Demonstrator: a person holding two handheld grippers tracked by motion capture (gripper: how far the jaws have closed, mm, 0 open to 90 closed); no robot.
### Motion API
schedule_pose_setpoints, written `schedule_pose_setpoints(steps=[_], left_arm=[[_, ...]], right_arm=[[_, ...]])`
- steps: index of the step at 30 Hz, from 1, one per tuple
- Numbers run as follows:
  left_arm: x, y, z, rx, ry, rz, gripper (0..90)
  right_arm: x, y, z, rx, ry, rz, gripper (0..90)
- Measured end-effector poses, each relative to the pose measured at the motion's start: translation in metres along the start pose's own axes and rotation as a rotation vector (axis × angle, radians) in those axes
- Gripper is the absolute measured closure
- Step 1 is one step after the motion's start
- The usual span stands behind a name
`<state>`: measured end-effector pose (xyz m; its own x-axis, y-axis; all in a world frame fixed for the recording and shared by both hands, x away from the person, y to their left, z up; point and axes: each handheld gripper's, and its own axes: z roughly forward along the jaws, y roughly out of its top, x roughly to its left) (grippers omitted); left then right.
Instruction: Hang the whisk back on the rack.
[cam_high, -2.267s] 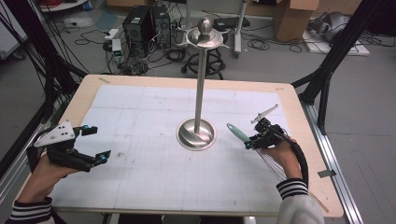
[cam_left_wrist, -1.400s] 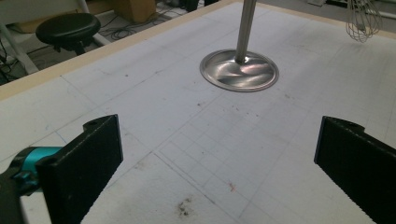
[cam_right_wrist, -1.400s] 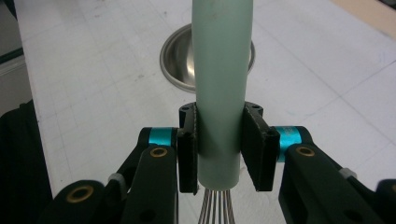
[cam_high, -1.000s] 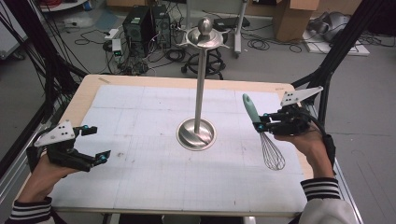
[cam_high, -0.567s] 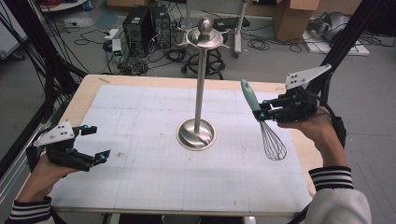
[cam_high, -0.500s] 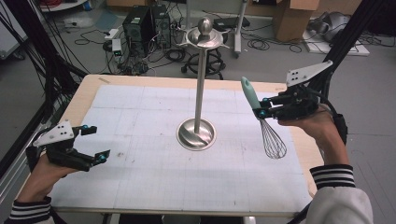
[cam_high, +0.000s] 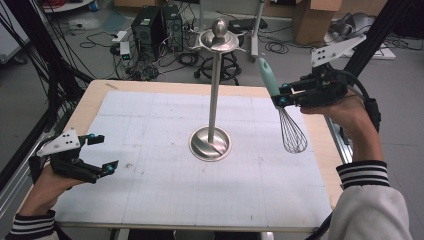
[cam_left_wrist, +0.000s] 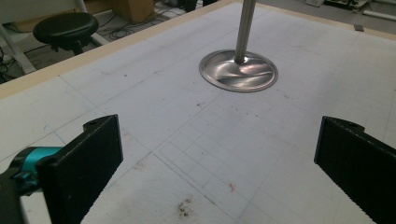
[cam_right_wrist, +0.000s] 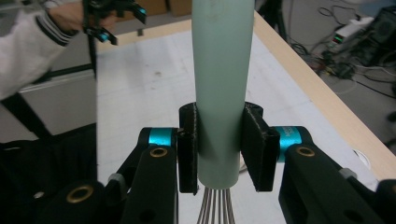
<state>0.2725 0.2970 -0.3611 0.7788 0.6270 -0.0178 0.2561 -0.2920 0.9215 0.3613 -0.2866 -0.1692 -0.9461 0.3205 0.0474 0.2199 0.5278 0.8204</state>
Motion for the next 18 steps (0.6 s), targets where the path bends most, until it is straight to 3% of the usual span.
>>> schedule_pose_setpoints(steps=[7,13,18], left_arm=[[0.000,0.000,0.000,0.004,-0.003,0.001,1.7],[0.000,0.000,-0.001,0.002,-0.003,0.004,1.7],[-0.001,0.000,-0.001,0.002,-0.005,0.003,1.7]], right_arm=[[-0.006,0.019,0.003,0.005,-0.015,-0.033,69.7],[-0.012,0.028,0.012,-0.001,0.008,-0.041,69.7],[-0.014,0.032,0.018,0.005,0.002,-0.047,69.6]])
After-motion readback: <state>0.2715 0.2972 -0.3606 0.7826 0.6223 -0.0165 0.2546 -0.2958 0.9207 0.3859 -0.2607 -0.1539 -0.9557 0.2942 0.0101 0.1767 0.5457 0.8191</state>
